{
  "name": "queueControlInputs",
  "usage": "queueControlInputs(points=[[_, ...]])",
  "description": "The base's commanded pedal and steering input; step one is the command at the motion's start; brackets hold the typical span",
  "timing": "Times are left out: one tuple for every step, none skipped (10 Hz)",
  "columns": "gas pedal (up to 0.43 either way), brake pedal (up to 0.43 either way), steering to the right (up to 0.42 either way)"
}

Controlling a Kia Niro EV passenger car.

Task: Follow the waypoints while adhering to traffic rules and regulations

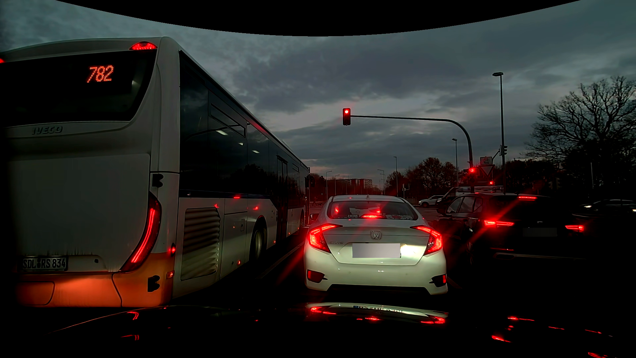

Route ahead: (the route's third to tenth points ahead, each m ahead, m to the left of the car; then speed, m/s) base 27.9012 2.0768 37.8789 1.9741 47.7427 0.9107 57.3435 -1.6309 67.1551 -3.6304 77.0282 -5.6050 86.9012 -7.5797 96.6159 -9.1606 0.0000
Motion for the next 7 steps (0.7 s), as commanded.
queueControlInputs(points=[[0.0,0.366,0.014],[0.0,0.366,0.014],[0.0,0.366,0.014],[0.0,0.366,0.014],[0.0,0.366,0.014],[0.0,0.366,0.014],[0.0,0.36,0.014]])
